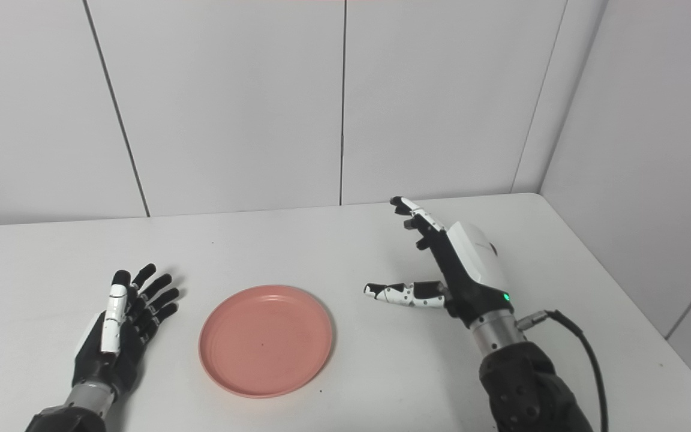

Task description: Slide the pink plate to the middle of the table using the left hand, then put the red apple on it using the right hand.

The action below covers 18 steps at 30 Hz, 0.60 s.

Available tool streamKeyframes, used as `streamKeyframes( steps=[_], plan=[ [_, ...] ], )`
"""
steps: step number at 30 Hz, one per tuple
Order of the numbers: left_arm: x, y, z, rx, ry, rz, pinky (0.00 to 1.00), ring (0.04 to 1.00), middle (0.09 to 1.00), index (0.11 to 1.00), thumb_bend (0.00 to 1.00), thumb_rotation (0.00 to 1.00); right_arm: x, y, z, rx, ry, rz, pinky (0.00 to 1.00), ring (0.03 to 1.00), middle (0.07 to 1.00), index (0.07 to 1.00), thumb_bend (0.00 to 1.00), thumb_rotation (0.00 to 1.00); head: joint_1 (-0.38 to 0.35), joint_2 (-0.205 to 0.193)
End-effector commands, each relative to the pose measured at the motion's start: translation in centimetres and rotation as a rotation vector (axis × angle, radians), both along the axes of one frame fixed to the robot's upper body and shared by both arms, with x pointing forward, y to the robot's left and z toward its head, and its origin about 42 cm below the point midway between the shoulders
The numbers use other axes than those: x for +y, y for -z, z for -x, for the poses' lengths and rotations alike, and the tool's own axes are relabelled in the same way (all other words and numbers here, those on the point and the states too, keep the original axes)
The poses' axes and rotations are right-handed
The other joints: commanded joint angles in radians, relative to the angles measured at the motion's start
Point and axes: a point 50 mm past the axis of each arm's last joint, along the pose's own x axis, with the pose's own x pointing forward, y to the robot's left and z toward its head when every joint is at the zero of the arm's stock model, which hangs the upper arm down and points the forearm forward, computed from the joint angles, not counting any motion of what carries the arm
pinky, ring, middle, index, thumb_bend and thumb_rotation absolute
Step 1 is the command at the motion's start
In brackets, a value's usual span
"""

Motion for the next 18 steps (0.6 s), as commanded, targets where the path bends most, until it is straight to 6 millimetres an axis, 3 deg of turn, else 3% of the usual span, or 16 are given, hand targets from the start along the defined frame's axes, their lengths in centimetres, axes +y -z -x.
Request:
streamKeyframes(
  steps=[1,9,18],
  plan=[
    [-0.5,-0.4,-0.6,-0.002,0.013,0.004,0.89,0.86,0.892,0.914,0.68,0.97,-1.6,-2.1,-1.6,-0.037,0.036,0.056,0.63,0.781,0.855,0.87,1.0,0.3,-0.004,-0.003],
    [-0.5,0.0,-0.9,0.003,0.027,0.005,0.91,0.861,0.896,0.924,0.65,1.0,-5.5,-3.5,-5.0,-0.068,0.128,0.273,0.6,0.764,0.822,0.845,1.0,0.35,-0.018,-0.013],
    [-0.2,0.2,-0.8,0.011,0.039,0.012,0.92,0.876,0.902,0.928,0.65,1.0,-7.7,-3.1,-7.2,-0.059,0.19,0.445,0.57,0.745,0.799,0.817,1.0,0.34,-0.035,-0.02]
  ],
)
